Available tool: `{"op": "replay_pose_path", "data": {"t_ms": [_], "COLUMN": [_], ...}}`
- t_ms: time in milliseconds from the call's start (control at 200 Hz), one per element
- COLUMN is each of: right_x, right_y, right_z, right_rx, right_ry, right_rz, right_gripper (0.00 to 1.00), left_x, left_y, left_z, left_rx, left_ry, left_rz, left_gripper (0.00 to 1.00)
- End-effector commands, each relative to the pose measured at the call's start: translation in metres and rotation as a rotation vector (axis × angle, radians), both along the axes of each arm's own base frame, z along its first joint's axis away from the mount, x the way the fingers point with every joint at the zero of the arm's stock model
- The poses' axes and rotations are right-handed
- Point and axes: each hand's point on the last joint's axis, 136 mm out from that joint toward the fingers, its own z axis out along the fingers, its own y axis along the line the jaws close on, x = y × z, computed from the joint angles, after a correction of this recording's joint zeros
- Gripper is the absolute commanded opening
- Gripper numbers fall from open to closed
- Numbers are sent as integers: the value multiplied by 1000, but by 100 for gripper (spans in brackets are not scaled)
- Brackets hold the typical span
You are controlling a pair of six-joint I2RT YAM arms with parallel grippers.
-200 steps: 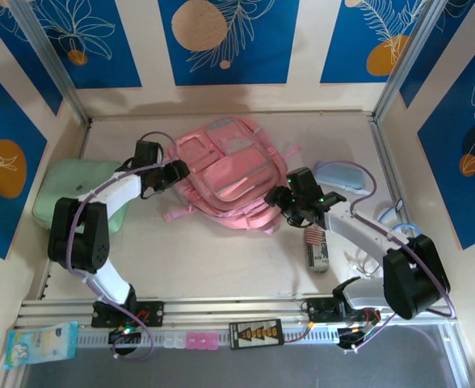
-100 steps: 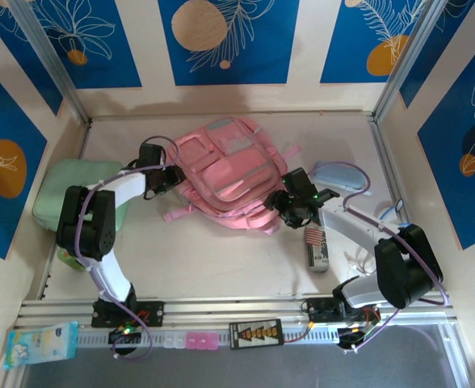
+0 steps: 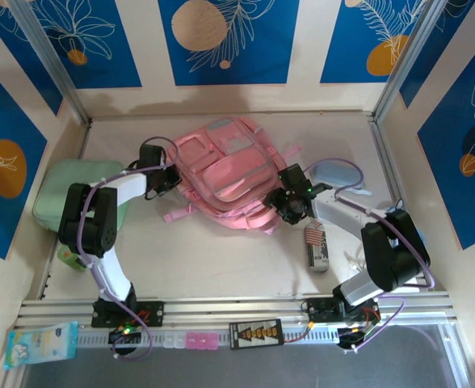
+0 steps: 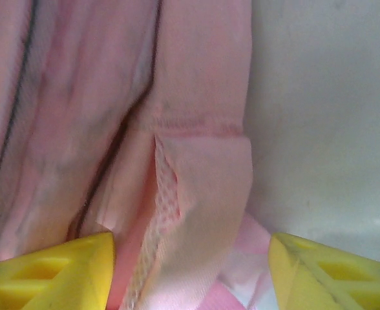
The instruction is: Pack books, pencil case, and school supplies into a backpack
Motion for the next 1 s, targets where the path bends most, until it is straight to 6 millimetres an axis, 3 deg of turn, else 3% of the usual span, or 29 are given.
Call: {"op": "replay_pose_path", "data": {"t_ms": [0,145,290,385,485,625,735,855,995], "right_x": [33,71,101,110,112,99,78,47,7], "right_y": [5,17,24,15,-7,-40,-48,-27,28], "right_z": [12,21,11,9,22,59,90,109,115], "right_rx": [36,54,59,29,-17,-76,-118,-121,-104], "right_ry": [-55,-92,-72,-61,-85,-154,-211,-245,-270], "right_rz": [38,113,162,160,128,94,115,198,343], "right_gripper": [63,63,62,62,62,62,62,59,48], "left_x": [-10,-30,-47,-52,-53,-46,-41,-37,-35], "left_y": [2,-3,-24,-41,-53,-63,-71,-76,-84], "left_z": [14,26,37,47,55,68,80,90,101], "left_rx": [-20,-65,-156,-188,-180,-204,-241,-259,-257], "left_ry": [-14,-14,-16,-27,-37,-66,-85,-102,-111], "left_rz": [-21,-37,-75,-118,-146,-139,-110,-56,-50], "left_gripper": [0,0,0,0,0,0,0,0,0]}}
